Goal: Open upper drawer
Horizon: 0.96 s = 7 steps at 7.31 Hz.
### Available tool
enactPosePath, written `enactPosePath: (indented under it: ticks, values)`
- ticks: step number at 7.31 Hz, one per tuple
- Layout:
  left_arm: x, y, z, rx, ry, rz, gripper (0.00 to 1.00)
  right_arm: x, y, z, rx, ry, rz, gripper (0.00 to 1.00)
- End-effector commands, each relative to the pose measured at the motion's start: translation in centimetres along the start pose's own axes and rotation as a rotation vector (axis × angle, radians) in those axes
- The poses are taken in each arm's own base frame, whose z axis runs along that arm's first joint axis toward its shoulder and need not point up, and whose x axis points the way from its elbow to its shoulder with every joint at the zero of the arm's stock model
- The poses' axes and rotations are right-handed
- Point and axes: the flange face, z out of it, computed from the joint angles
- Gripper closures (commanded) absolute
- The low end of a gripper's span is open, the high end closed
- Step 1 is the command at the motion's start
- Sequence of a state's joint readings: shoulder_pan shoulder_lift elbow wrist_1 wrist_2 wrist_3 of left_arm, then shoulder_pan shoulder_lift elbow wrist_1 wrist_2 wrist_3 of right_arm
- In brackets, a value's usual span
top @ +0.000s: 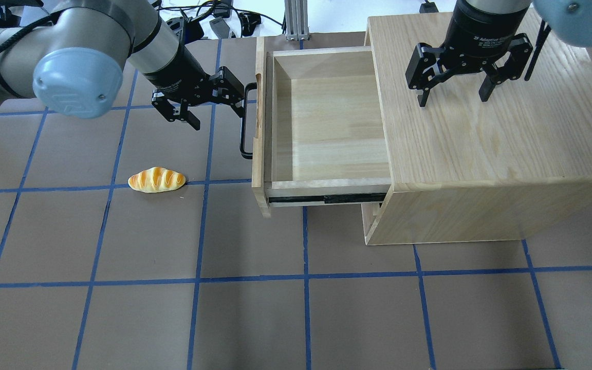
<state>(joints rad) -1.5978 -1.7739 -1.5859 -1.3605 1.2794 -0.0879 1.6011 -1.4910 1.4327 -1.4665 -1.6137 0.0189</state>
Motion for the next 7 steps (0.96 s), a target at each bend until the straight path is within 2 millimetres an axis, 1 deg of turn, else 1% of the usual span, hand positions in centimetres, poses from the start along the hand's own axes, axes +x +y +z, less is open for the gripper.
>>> enactPosePath:
  ticks: [1, 2, 3, 4, 5, 6, 7]
  values:
    - [-0.8, -0.2, -1.1, 0.004, -0.001, -0.003, 0.00, 0.1, 0.0, 0.0, 0.000, 0.000, 0.001, 0.00]
    - [-0.5, 0.4, -2.7, 0.004, -0.003, -0.005, 0.00, 0.1, 0.0, 0.1, -0.002, 0.000, 0.002, 0.00]
    - [-1.5, 1.0, -5.7, 0.009, -0.041, -0.027, 0.00, 0.0, 0.0, 0.0, 0.000, 0.000, 0.001, 0.00]
    - [-4.0, 1.4, -8.6, 0.008, -0.156, -0.033, 0.00, 0.0, 0.0, 0.0, 0.000, 0.000, 0.001, 0.00]
    - [-5.2, 3.5, -12.0, -0.011, -0.268, 0.046, 0.00, 0.1, 0.0, 0.0, 0.000, 0.000, 0.002, 0.00]
    - [-4.5, 5.8, -14.6, -0.004, -0.315, 0.060, 0.00, 0.0, 0.0, 0.0, 0.000, 0.000, 0.001, 0.00]
    - [-3.9, 7.6, -16.3, 0.026, -0.314, 0.063, 0.00, 0.1, 0.0, 0.0, 0.000, 0.000, 0.001, 0.00]
